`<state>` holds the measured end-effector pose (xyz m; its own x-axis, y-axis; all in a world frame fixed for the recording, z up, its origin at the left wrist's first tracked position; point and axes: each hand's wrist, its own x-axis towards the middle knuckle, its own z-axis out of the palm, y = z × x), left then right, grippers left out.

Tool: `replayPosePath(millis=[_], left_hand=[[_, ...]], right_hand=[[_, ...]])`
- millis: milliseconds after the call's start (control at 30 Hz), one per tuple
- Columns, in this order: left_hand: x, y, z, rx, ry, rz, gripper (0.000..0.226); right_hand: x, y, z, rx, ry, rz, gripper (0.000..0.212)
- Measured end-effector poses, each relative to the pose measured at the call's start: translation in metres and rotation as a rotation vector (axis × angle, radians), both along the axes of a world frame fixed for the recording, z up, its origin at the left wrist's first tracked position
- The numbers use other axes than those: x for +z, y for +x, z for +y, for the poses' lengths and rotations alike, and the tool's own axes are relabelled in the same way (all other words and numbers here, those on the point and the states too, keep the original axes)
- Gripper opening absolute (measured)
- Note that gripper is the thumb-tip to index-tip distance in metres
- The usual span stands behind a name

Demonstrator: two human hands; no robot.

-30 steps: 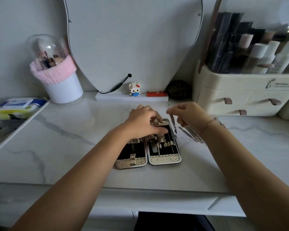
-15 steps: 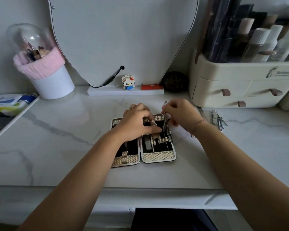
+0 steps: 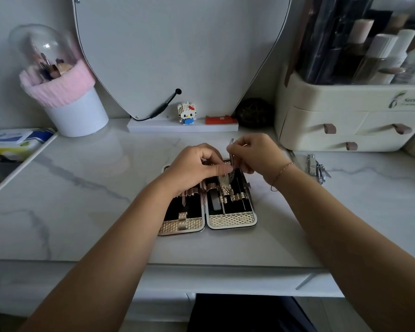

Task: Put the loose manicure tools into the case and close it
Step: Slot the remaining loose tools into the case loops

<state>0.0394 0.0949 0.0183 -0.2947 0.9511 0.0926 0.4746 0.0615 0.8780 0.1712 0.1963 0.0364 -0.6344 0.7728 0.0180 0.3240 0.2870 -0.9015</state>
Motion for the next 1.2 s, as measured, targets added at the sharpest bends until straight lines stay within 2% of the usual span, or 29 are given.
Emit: replayPosePath(millis=[133, 567, 700, 800, 867, 967, 1200], left_hand=[[0.000, -0.001, 0.000, 0.013, 0.012, -0.008, 0.016], [0.001, -0.003, -0.001, -0.003, 0.018, -0.030, 0.015], [0.000, -0.004, -0.002, 0.001, 0.033, -0.040, 0.021], [0.002, -0.003, -0.004, -0.028, 0.051, -0.063, 0.014], [0.001, -0.004, -0.003, -0.034, 0.050, -0.071, 0.012], [0.000, -0.005, -0.002, -0.027, 0.041, -0.049, 0.012], [0.000, -0.004, -0.003, 0.013, 0.039, 0.015, 0.015]], right_hand=[[0.006, -0.001, -0.004, 0.061, 0.026, -0.090, 0.020], [0.006, -0.016, 0.003, 0.055, 0.125, -0.146, 0.015], [0.009, -0.015, 0.001, 0.196, 0.062, -0.226, 0.014], [0.011, -0.005, 0.005, 0.303, 0.008, -0.255, 0.023], [0.011, 0.006, 0.014, 0.218, 0.011, -0.175, 0.019], [0.005, 0.019, 0.025, 0.096, 0.164, -0.172, 0.012], [-0.008, 0.014, 0.019, 0.147, 0.267, -0.211, 0.021]])
